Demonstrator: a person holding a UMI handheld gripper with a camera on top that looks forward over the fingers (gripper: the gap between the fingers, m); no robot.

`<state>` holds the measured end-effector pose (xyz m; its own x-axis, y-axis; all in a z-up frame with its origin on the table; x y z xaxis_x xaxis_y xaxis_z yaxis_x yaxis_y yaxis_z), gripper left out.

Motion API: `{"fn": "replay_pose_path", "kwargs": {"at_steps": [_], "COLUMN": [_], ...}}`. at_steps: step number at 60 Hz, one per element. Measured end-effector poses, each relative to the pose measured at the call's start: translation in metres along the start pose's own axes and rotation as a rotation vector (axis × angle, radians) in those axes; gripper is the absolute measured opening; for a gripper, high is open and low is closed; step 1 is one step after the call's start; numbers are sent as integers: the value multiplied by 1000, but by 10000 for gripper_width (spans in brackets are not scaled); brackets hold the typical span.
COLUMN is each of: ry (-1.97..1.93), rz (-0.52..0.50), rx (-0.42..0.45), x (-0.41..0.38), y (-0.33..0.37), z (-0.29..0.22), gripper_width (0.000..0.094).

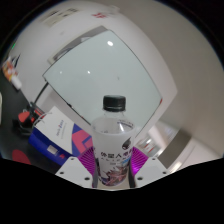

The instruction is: Pour water

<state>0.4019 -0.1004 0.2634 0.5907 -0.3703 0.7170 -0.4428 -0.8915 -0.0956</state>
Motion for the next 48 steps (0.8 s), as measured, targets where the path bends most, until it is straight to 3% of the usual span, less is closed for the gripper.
{"fn": "replay_pose_path", "kwargs": {"at_steps": [10, 20, 27, 39, 48], "ry": [427, 862, 1065, 1288, 1335], "rz": [91, 64, -25, -58, -90], "rx": [171, 415, 480, 605, 636], "x": [-35, -111, -162, -218, -230], "y": [30, 55, 59, 81, 89], "z": [-81, -131, -130, -144, -141], "gripper_width": [404, 401, 406, 406, 408]}}
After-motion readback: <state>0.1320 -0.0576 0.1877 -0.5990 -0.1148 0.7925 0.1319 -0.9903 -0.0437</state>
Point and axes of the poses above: the point between the fingertips, and its own axes, seen from behind it with the camera up: x to the right, z down, y backward, against the way the camera looks, the point moved 10 cm from there along y, backward, against the way the camera looks, and after that the axes turned 5 degrees about z, right-handed, at the moved point
